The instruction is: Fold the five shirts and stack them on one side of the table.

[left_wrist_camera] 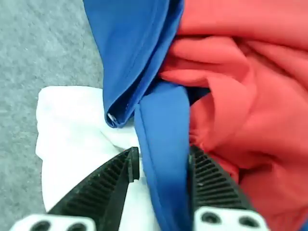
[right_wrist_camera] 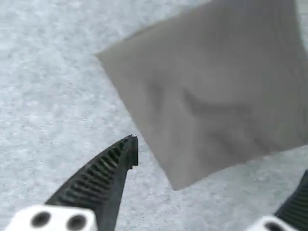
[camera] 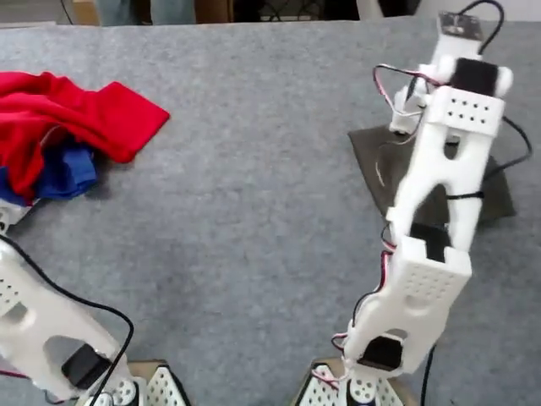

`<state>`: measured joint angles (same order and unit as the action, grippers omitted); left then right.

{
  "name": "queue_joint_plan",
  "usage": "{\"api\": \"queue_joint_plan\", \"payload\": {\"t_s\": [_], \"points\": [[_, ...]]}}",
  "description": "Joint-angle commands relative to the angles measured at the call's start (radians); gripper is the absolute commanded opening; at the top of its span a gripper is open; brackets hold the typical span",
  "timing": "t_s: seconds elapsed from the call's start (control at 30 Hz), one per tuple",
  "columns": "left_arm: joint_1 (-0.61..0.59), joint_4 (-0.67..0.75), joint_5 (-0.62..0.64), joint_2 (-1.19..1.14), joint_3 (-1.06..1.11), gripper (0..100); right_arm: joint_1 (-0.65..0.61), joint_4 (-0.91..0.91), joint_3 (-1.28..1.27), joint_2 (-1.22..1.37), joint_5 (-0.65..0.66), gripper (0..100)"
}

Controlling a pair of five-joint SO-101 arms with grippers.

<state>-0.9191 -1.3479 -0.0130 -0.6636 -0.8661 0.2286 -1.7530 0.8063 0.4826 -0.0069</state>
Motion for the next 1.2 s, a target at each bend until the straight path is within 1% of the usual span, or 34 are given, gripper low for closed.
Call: {"api": "queue_joint_plan", "payload": {"t_s": [0.0,0.03,0.1,0.3,0.43,0.67,0.9,1.17], "points": [[-0.015,0.021,-0.005,0.005,-0.028,5,-0.032,-0.009,0.048,-0.012,-0.028,49.1],[-0.018,0.02,-0.005,0.005,-0.047,2,-0.035,-0.009,0.048,-0.012,-0.034,49.1],[-0.024,0.018,-0.002,-0.002,-0.084,4,-0.035,-0.011,0.048,-0.01,-0.054,49.1],[-0.038,0.002,-0.002,0.003,-0.194,3,-0.037,-0.012,0.047,-0.013,-0.101,49.1],[-0.031,-0.132,-0.002,0.003,-0.372,3,-0.037,-0.012,0.047,-0.012,-0.103,49.1],[0.01,-0.396,-0.002,0.003,-0.812,3,-0.037,-0.012,0.047,-0.013,-0.103,49.1],[0.091,-0.411,-0.002,0.172,-0.783,3,-0.037,-0.014,0.047,-0.015,-0.103,49.1],[0.274,-0.413,-0.002,0.331,-0.779,3,-0.038,-0.014,0.045,-0.015,-0.103,49.1]]}}
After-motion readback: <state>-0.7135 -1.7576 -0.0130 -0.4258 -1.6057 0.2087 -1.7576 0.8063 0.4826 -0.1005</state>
